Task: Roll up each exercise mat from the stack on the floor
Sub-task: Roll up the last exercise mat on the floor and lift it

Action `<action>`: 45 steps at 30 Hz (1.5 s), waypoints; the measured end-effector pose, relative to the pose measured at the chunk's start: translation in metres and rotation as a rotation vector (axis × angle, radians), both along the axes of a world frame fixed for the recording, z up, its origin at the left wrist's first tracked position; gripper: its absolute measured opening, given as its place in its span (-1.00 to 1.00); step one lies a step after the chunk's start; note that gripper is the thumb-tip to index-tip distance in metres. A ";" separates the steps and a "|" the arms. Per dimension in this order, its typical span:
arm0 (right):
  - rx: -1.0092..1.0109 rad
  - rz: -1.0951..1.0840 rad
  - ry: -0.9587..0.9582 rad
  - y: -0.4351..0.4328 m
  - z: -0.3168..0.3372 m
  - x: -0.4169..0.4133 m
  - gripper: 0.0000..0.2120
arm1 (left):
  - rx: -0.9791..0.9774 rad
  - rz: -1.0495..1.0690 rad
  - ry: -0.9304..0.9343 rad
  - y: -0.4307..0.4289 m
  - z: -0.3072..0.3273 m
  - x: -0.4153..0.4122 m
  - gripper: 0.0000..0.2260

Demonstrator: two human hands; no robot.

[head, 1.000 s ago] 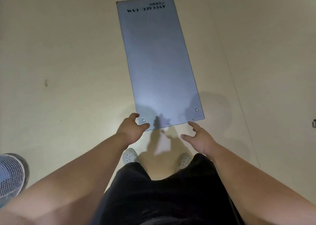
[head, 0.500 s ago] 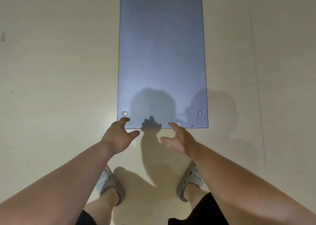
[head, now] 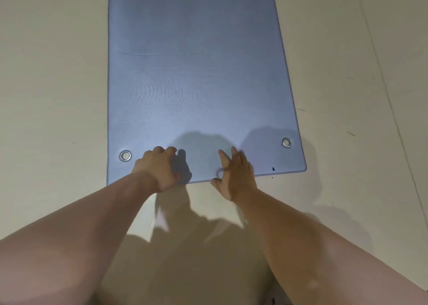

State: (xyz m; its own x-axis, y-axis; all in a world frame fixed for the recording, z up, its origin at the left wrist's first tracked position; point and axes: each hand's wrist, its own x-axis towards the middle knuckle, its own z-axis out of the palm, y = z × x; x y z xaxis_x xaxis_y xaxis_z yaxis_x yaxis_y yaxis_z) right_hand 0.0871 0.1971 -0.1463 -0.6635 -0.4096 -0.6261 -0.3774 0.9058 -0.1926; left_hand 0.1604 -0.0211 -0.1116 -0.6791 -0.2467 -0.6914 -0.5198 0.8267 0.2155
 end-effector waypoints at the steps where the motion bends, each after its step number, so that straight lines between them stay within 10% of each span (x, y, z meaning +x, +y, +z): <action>1: 0.028 -0.032 0.018 0.007 -0.011 -0.003 -0.15 | -0.019 -0.010 0.013 0.003 -0.012 -0.001 -0.39; 31: 0.241 0.319 0.262 0.060 -0.038 -0.024 -0.42 | -0.417 -0.429 -0.001 0.054 -0.050 0.005 -0.59; 39: -0.114 0.196 0.175 0.063 -0.009 -0.042 -0.80 | -0.215 -0.211 0.065 0.028 -0.008 -0.015 -0.61; 45: -0.159 0.111 0.211 0.042 0.019 -0.041 -0.58 | -0.110 -0.199 -0.005 -0.014 0.019 -0.023 -0.87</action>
State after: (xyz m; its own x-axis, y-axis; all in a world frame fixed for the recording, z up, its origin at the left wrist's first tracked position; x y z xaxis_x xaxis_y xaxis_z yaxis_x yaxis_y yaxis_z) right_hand 0.0460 0.2387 -0.1276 -0.7179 -0.5690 -0.4011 -0.5191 0.8214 -0.2362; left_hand 0.1379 -0.0354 -0.0926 -0.7187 -0.1816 -0.6712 -0.3444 0.9315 0.1167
